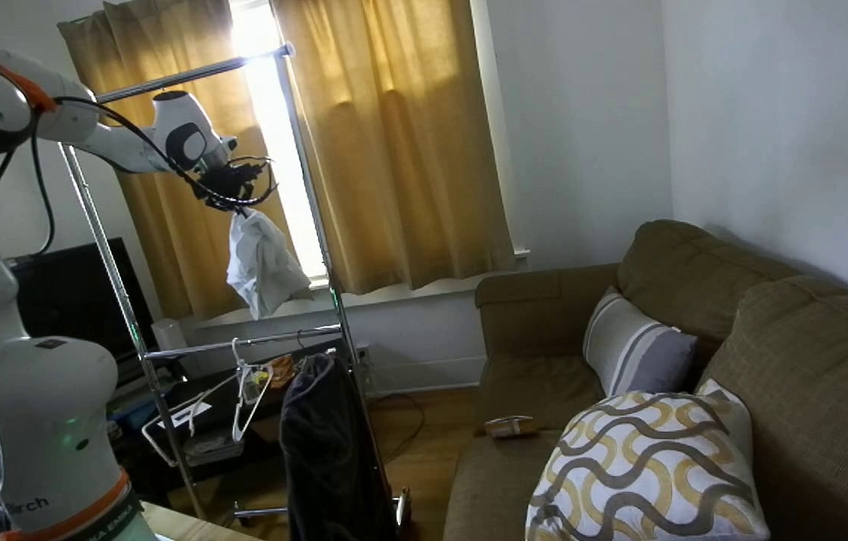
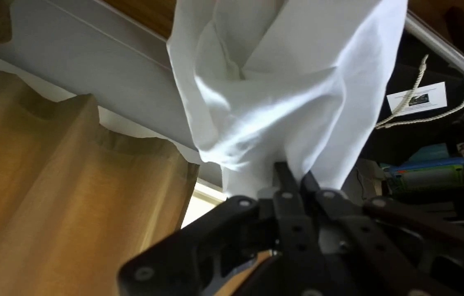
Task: Remove the towel from the bottom rail of the clothes hanging rack and hang it on the top rail of the clothes hanging rack
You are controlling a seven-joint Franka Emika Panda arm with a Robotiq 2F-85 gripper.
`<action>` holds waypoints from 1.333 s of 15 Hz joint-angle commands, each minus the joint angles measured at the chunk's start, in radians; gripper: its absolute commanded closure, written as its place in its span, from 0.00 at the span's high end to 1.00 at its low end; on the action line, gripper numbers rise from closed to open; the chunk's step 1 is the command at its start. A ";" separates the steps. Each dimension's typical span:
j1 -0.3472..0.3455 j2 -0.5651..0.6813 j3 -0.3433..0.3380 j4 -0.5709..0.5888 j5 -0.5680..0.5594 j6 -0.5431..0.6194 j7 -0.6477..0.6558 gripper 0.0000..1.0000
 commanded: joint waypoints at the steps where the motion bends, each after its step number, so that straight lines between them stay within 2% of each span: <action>1: 0.020 -0.046 -0.009 0.044 -0.080 -0.040 0.108 0.01; 5: 0.029 -0.072 0.002 0.071 -0.140 0.044 0.217 0.01; 8: 0.019 -0.088 0.024 0.089 -0.235 0.126 0.312 0.01; 14: -0.012 -0.085 0.054 0.076 -0.419 0.381 0.475 0.01; 15: 0.019 -0.078 0.033 0.102 -0.379 0.318 0.434 0.05; 20: 0.012 -0.068 0.036 0.100 -0.399 0.353 0.451 0.05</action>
